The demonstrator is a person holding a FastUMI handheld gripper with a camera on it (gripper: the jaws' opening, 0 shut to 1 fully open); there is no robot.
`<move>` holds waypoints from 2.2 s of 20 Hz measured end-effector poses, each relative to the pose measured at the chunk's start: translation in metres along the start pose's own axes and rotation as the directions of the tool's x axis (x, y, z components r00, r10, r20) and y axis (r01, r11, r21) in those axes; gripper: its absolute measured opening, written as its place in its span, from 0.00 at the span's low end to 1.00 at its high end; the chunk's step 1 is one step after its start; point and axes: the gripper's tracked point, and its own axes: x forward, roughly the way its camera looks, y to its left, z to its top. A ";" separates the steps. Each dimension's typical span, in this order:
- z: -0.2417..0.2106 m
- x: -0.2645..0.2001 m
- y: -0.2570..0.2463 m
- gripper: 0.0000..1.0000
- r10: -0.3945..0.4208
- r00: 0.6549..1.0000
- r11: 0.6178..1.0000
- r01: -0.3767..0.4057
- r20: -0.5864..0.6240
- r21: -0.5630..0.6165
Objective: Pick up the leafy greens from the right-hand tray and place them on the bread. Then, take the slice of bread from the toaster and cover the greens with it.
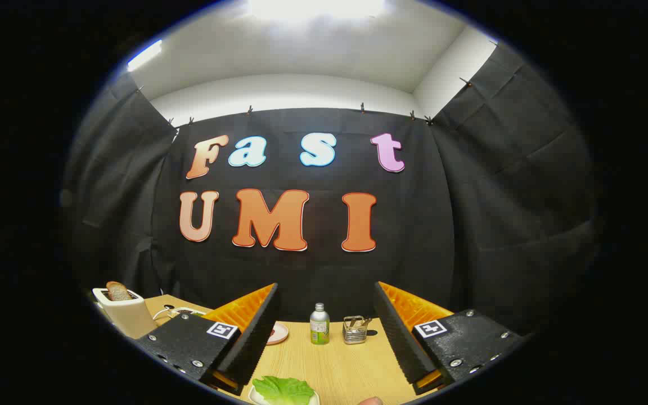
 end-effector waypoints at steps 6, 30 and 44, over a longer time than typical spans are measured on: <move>0.003 -0.004 -0.001 0.98 0.007 1.000 1.000 -0.007 0.003 -0.001; -0.086 0.002 0.050 0.98 0.147 0.967 0.987 -0.156 -0.208 -0.029; -0.306 -0.042 0.096 0.98 0.202 0.480 0.949 -0.311 -0.854 0.050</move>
